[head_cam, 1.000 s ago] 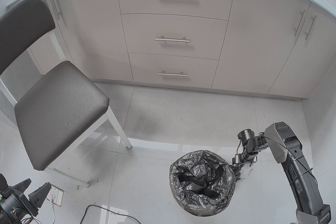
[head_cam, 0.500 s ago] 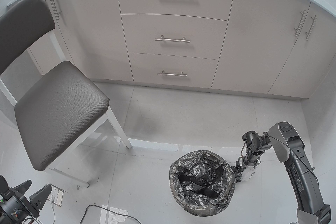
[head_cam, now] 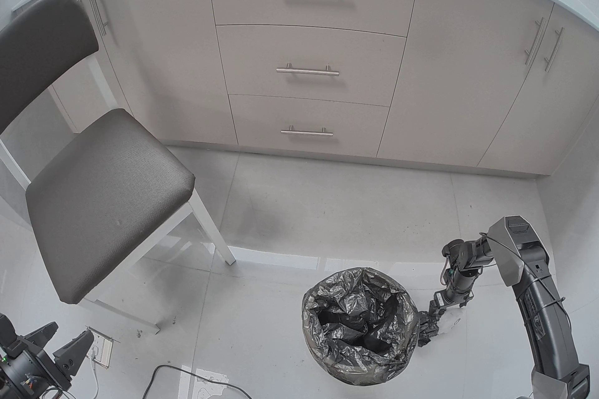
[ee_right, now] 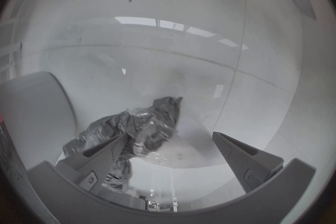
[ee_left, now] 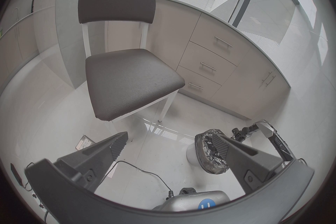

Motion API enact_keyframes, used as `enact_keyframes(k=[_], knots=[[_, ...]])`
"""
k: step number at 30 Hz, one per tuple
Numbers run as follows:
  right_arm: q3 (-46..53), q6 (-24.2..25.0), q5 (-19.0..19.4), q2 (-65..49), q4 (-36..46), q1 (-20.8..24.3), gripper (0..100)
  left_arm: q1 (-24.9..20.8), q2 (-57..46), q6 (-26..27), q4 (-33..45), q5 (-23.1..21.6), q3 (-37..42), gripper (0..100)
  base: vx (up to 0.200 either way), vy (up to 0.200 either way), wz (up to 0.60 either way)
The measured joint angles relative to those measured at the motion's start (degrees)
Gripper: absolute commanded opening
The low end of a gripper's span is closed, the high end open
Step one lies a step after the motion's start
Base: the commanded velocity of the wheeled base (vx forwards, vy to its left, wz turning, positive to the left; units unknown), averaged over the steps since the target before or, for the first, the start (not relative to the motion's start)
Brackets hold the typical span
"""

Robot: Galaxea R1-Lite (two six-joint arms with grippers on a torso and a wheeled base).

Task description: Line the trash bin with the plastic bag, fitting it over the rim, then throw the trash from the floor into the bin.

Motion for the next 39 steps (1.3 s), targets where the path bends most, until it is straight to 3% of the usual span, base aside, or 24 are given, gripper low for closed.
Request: enact_keyframes(k=[3,13,25,33,39], knots=[[0.0,0.8,-1.2,-0.3,-2.0,0.0,100,-0.1,-0.1,0.0,0.0,0.0,0.2,100,0.0,0.0,0.0],[0.0,8.1,-14.0,-0.8,-1.2,0.6,100,-0.4,-0.3,0.0,0.0,0.0,0.4,100,0.0,0.0,0.0],[0.0,5.5,-9.6,-1.6,5.3,-2.4,100,-0.5,-0.4,0.0,0.0,0.0,0.6,100,0.0,0.0,0.0],[0.0,18.8,-9.6,-1.6,15.8,-0.6,100,-0.4,-0.4,0.0,0.0,0.0,0.7,100,0.0,0.0,0.0],[0.0,24.0,-9.4,-0.4,17.0,0.7,100,-0.4,-0.4,0.0,-0.1,0.0,0.7,100,0.0,0.0,0.0]])
